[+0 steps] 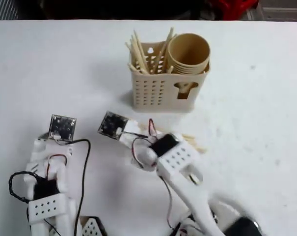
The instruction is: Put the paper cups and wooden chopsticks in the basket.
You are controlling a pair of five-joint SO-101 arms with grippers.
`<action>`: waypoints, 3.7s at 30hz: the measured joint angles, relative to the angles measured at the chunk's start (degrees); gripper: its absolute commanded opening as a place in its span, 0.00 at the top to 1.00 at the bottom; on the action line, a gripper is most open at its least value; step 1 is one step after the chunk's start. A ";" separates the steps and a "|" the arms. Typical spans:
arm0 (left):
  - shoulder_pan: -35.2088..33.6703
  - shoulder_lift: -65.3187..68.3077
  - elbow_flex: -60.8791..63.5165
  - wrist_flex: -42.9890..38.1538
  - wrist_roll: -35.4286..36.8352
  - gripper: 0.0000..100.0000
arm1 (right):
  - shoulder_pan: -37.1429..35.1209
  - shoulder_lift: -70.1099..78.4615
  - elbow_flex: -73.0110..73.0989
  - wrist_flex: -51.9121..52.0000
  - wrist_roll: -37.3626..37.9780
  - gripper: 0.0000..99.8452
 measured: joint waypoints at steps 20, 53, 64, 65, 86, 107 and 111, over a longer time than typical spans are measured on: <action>0.00 0.00 0.00 0.00 0.00 0.91 | 5.89 12.22 -67.25 1.67 -4.13 0.98; 0.00 0.00 0.09 0.00 0.00 0.91 | 15.03 29.54 -84.84 21.63 -19.52 0.91; 0.00 0.00 0.09 0.00 0.00 0.91 | 5.10 17.32 -77.01 40.26 -7.82 0.91; 0.00 0.00 0.09 0.00 0.00 0.91 | 4.22 16.88 -73.14 40.26 -6.42 0.91; 0.00 0.00 0.09 0.00 0.00 0.91 | 2.64 17.58 -1.14 -13.01 5.98 0.90; 0.00 0.00 0.09 0.00 0.00 0.91 | 4.75 26.90 -1.32 -18.73 5.98 0.96; 0.00 0.00 0.09 0.00 0.00 0.91 | 4.66 26.90 -1.41 -17.85 5.98 0.96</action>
